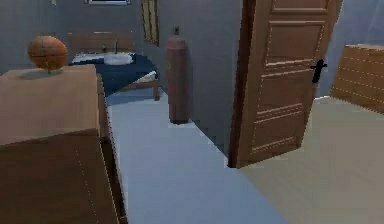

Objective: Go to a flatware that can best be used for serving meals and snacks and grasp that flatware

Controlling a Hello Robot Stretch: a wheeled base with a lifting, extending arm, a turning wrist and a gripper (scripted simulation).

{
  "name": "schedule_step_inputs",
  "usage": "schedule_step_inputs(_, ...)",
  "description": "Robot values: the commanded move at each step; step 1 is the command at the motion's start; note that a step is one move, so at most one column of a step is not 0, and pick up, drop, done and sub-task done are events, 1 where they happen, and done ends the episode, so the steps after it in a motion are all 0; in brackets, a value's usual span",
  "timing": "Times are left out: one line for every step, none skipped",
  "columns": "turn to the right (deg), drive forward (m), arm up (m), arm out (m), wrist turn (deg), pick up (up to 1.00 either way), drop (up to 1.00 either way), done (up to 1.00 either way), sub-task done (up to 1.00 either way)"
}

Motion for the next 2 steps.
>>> schedule_step_inputs(-45.0,0.0,0.0,0.0,0.0,0.0,0.0,0.0,0.0)
schedule_step_inputs(-45.0,0.0,0.0,0.0,0.0,0.0,0.0,0.0,0.0)
